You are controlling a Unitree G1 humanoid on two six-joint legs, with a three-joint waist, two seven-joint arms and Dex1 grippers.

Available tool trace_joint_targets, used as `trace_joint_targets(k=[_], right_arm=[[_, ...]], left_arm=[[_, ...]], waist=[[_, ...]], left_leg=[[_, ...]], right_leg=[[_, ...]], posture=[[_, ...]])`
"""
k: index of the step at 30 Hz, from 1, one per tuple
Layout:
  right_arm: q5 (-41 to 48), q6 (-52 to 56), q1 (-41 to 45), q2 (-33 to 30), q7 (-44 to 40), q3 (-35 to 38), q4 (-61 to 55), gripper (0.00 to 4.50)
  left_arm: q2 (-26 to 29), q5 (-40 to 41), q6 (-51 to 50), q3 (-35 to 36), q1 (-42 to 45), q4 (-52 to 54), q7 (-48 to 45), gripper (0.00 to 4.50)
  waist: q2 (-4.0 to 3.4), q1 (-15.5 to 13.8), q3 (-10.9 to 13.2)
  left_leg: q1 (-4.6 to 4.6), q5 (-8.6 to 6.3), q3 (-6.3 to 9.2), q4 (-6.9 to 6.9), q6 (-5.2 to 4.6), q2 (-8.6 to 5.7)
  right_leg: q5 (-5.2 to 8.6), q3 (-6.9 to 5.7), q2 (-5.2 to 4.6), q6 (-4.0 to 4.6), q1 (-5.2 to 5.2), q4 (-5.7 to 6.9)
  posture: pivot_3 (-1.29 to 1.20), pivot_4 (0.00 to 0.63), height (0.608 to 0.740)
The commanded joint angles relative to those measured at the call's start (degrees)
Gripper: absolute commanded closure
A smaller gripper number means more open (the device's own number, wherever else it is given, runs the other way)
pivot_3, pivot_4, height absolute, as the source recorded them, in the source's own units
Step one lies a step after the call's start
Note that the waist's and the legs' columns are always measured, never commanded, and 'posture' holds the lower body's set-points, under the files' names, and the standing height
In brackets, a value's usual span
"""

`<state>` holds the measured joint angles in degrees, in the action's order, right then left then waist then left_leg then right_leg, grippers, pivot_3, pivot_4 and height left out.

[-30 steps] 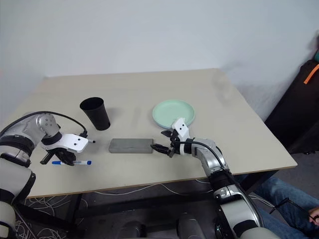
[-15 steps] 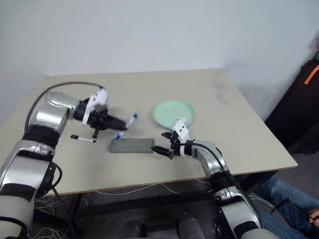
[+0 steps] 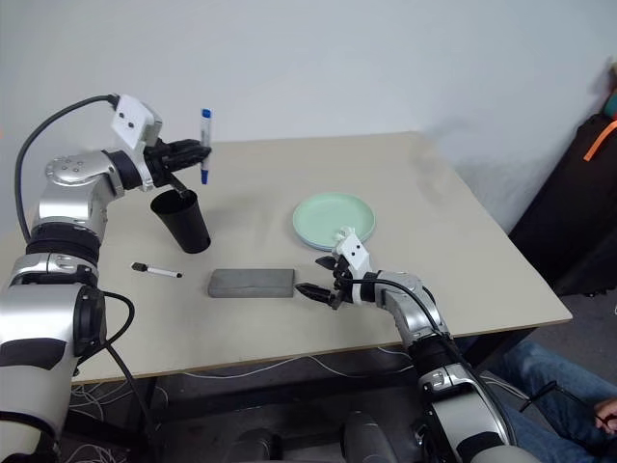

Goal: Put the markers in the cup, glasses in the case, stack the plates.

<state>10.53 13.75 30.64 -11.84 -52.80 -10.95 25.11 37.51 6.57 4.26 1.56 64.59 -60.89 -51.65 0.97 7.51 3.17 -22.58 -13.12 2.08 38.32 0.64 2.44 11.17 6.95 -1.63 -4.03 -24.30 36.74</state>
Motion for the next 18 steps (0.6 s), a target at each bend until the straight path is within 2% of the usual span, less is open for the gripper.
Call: trace_joint_targets(k=[1, 10, 16, 18], right_arm=[[0.35, -0.04, 0.73, -0.14, -0.56, 0.15, -2.34, 0.05], [0.24, -0.28, 1.32, 0.23, -0.54, 0.14, -1.66, 0.05], [0.22, -0.25, 1.25, 0.28, -0.5, 0.12, -1.75, 0.05], [0.22, -0.22, 1.08, 0.3, -0.45, 0.11, -1.87, 0.05]], left_arm=[[0.85, -0.58, 2.95, 2.85, 1.73, -1.01, 6.8, 4.43], [0.53, -1.94, 1.79, 4.03, -0.27, -2.61, 15.96, 4.43], [0.51, -2.05, 1.7, 4.08, -0.55, -2.45, 16.71, 4.43], [-0.58, -1.78, 0.92, 4.18, -3.03, -2.83, 16.35, 4.43]], waist=[[0.01, -0.13, 0.0], [0.01, -0.42, 0.0], [0.01, -0.42, 0.0], [0.0, -0.43, -0.01]], left_leg=[[-0.01, 0.0, 0.0, 0.0, 0.0, 0.0], [0.0, 0.0, -0.02, 0.0, 0.01, 0.0], [-0.01, 0.0, -0.02, -0.02, 0.01, 0.0], [-0.01, 0.0, -0.01, -0.02, 0.02, 0.0]], right_leg=[[0.0, 0.0, 0.0, 0.0, 0.0, 0.0], [0.0, -0.01, 0.0, 0.0, 0.0, 0.0], [0.0, -0.01, 0.0, 0.0, -0.01, -0.01], [0.0, -0.02, 0.0, 0.0, 0.0, -0.01]], posture=[[0.0, 0.0, 0.74], [0.0, 0.0, 0.74], [0.0, 0.0, 0.74], [0.0, 0.0, 0.74]])
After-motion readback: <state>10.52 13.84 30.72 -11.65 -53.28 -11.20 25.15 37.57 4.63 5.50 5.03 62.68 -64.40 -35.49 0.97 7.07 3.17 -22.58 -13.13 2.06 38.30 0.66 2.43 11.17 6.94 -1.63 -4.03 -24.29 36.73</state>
